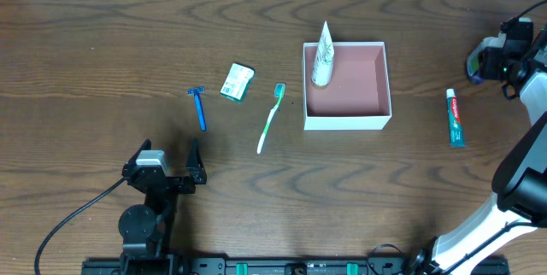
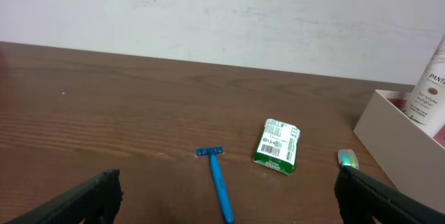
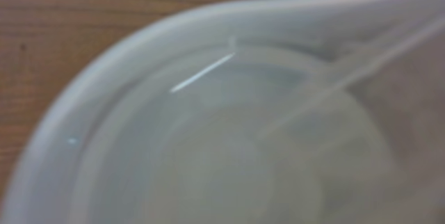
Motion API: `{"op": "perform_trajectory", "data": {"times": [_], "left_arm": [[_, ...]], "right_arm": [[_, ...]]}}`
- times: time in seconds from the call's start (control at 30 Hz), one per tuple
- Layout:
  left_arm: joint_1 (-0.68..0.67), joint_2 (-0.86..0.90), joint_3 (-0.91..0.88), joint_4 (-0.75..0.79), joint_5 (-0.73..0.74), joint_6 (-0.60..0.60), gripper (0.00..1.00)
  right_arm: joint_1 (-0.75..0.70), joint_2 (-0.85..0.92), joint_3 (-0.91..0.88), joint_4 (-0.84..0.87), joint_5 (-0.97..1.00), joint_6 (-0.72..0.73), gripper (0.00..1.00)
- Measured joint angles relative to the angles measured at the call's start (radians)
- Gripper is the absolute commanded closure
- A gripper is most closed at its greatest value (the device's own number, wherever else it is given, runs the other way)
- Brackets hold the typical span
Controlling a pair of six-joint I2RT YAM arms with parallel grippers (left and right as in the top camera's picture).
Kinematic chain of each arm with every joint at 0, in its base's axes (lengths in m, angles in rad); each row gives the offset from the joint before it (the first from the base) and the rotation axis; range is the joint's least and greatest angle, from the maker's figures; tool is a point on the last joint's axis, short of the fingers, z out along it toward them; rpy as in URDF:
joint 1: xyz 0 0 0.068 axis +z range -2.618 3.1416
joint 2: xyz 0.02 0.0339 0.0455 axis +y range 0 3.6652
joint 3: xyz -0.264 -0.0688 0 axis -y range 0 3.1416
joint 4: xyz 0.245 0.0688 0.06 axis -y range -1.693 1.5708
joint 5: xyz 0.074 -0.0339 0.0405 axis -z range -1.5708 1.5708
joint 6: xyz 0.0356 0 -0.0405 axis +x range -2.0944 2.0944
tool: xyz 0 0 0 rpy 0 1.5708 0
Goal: Pack container
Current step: 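Close the right gripper around the soap bottle pump head, then lift the soap bottle and carry it over the box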
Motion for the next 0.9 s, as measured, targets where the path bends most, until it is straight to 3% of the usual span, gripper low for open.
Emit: {"op": "perform_trajectory", "data": {"times": [0.4, 0.7, 0.9], "left_arm": [[0.000, 0.000, 0.000, 0.000, 0.000, 0.000, 0.02], [0.000, 0.000, 0.000, 0.000, 0.000, 0.000, 0.02], [0.000, 0.000, 0.000, 0.000, 0.000, 0.000, 0.02]], "right_arm": [[0.000, -0.035, -0.010, 0.024, -0.156, 0.106, 0.63], [0.013, -0.310, -0.016, 0.009, -0.225, 0.146, 0.61], [0.099, -0.487, -0.016, -0.063, -0.244, 0.155, 0.63]]}}
